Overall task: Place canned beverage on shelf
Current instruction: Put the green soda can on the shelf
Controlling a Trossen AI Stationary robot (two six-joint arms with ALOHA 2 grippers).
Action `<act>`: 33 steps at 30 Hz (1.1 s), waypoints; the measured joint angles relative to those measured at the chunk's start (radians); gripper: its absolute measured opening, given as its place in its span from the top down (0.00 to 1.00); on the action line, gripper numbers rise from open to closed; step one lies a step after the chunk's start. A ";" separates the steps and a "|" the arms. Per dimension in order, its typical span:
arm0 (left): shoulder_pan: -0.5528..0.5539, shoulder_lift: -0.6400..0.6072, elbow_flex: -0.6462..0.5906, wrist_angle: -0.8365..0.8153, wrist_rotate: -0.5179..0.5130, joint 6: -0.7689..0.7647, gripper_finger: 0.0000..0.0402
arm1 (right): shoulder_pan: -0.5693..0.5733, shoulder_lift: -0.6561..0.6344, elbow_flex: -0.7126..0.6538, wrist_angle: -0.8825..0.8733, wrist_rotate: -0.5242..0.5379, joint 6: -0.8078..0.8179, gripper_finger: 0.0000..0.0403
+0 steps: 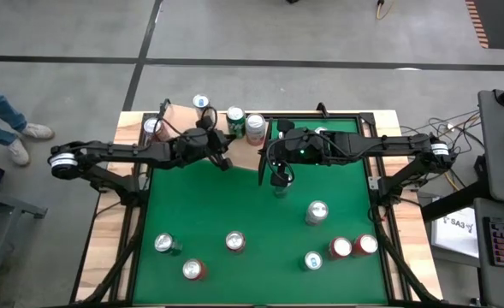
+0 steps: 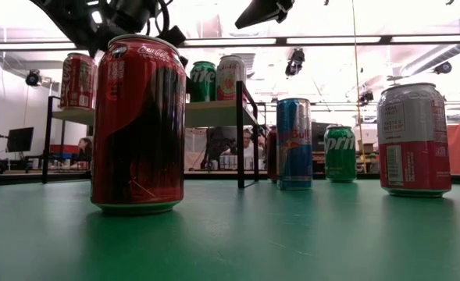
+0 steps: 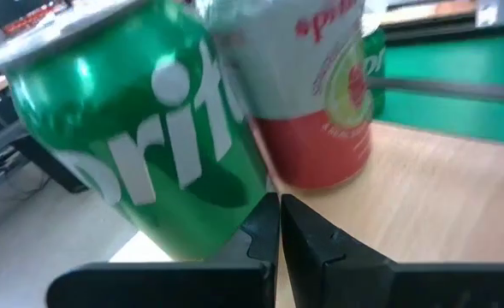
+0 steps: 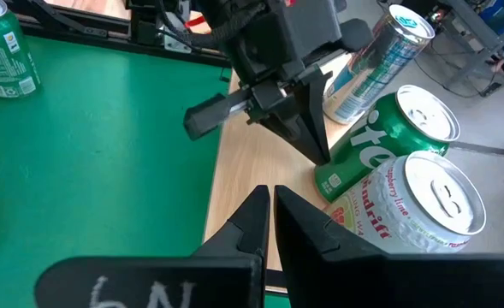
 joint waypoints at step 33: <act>0.024 0.024 0.000 0.093 -0.038 0.008 1.00 | 0.000 0.000 -0.014 0.002 0.001 0.007 0.97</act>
